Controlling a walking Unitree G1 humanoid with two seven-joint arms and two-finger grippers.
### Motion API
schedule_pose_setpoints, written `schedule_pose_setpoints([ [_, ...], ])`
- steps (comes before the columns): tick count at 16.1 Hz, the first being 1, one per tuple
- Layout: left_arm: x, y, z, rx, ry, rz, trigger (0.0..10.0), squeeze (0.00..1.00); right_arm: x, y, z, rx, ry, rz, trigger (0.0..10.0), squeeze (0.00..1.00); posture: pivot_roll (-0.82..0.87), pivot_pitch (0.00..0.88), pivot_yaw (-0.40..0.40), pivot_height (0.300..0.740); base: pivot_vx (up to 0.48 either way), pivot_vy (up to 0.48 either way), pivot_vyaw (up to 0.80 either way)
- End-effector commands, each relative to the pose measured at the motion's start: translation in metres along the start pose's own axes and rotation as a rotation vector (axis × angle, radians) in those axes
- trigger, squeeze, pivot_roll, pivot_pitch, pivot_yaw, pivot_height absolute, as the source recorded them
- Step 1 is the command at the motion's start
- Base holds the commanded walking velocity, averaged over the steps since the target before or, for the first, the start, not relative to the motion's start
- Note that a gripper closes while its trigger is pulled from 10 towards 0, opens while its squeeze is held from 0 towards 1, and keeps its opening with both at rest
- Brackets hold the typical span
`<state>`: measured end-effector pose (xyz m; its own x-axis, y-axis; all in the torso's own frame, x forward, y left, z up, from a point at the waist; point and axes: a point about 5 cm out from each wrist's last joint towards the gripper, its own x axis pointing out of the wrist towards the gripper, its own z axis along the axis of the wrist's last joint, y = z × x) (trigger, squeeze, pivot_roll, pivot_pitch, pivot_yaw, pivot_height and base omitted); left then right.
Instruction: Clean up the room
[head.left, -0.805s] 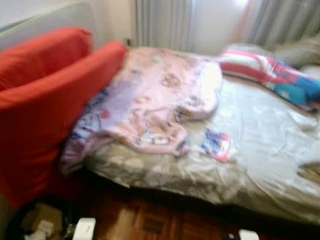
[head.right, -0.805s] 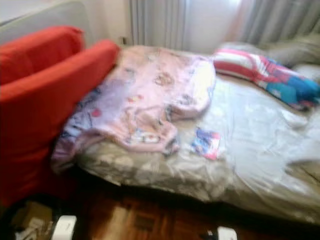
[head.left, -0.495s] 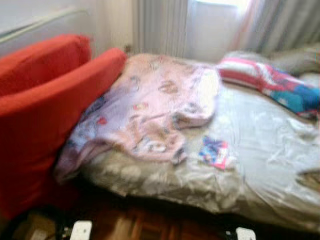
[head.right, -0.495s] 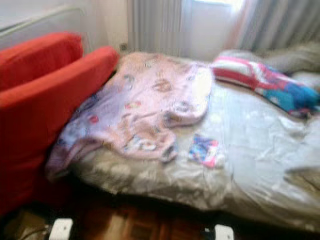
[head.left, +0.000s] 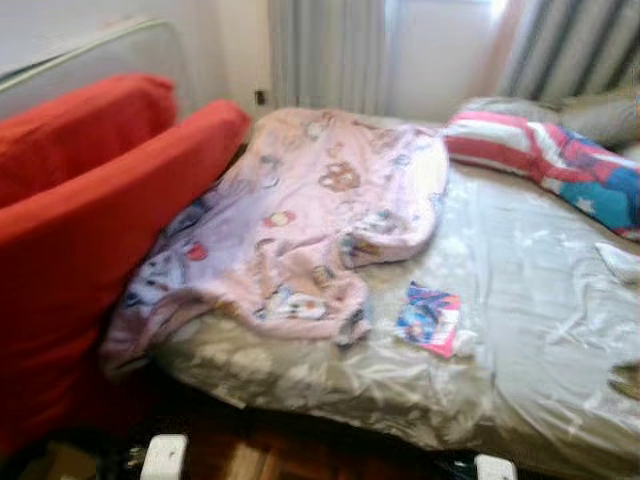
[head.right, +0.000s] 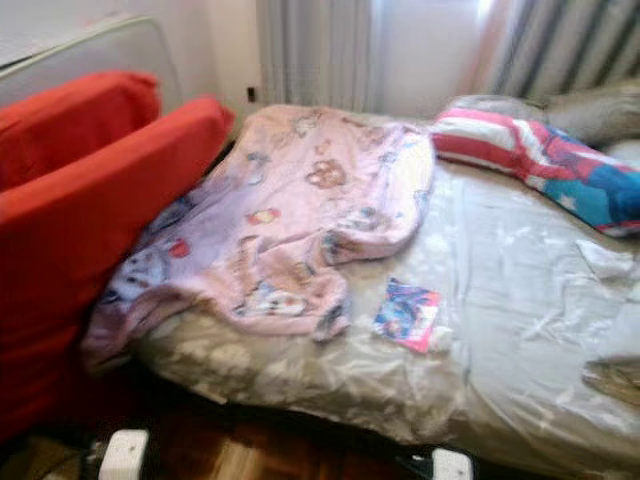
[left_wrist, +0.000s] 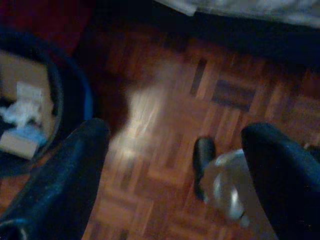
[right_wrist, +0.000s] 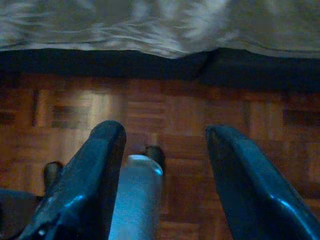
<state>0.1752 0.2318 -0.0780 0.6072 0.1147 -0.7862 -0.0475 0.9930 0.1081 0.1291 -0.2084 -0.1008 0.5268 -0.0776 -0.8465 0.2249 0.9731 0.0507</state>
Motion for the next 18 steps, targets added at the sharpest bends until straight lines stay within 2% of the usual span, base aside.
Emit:
schedule_pose_setpoints([
  [1, -0.0009, 0.0030, -0.0031, -0.004, 0.014, 0.008, 10.0, 0.00, 0.0011, 0.0014, 0.0042, -0.015, -0.009, 0.007, 10.0, 0.00, 0.14, 0.042, -0.034, 0.740, 0.259, 0.000, 0.00],
  [18, -0.0003, 0.0031, -0.0008, -0.014, 0.009, 0.009, 10.0, 0.00, 0.0016, 0.0015, 0.0062, 0.004, -0.015, 0.001, 10.0, 0.00, 0.13, 0.070, -0.034, 0.740, 0.258, 0.000, 0.00],
])
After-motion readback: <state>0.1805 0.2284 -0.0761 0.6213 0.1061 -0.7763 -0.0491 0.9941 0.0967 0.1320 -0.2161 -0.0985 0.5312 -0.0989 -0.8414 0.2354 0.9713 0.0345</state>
